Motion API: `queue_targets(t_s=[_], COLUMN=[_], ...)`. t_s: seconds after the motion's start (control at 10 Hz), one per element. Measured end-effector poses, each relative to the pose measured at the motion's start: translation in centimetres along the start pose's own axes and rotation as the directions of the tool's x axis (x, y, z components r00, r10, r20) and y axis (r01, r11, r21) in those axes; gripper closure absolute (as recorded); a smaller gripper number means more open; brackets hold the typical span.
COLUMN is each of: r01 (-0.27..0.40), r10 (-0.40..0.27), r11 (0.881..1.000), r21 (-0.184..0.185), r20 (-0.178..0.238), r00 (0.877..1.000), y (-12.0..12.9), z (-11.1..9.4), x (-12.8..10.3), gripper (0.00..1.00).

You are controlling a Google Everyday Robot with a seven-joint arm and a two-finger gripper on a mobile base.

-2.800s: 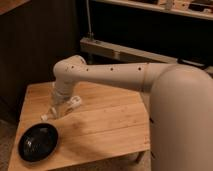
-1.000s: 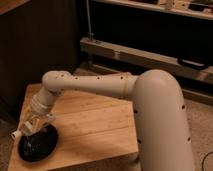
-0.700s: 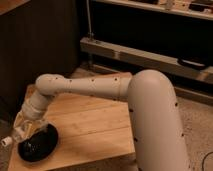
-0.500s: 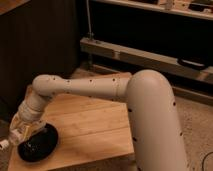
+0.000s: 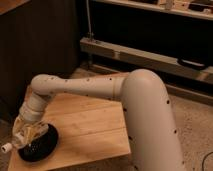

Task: Place the bottle in the ceramic bowl

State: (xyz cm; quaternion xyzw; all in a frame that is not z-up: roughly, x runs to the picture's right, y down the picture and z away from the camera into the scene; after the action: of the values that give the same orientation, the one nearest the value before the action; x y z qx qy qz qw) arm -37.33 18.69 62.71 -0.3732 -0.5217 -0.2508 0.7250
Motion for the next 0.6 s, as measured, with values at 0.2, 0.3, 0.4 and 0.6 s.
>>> queue_targets(t_s=[0.2,0.3,0.4,0.6], r01=[-0.027,-0.035,-0.044,-0.079], r10=[0.027,0.035,0.044,0.079], r11=[1.0,0.999,0.999,0.996], r21=[-0.012,-0.015,-0.023,-0.034], r20=[0.013,0.017,0.018,-0.001], r00=[1.0,0.999,0.999,0.997], y=[0.9,1.2,1.5,2.3], z=[0.1,0.0,0.2,0.1], x=[1.1,1.5,1.9,3.3], gripper=[0.36,0.26,0.21,0.2])
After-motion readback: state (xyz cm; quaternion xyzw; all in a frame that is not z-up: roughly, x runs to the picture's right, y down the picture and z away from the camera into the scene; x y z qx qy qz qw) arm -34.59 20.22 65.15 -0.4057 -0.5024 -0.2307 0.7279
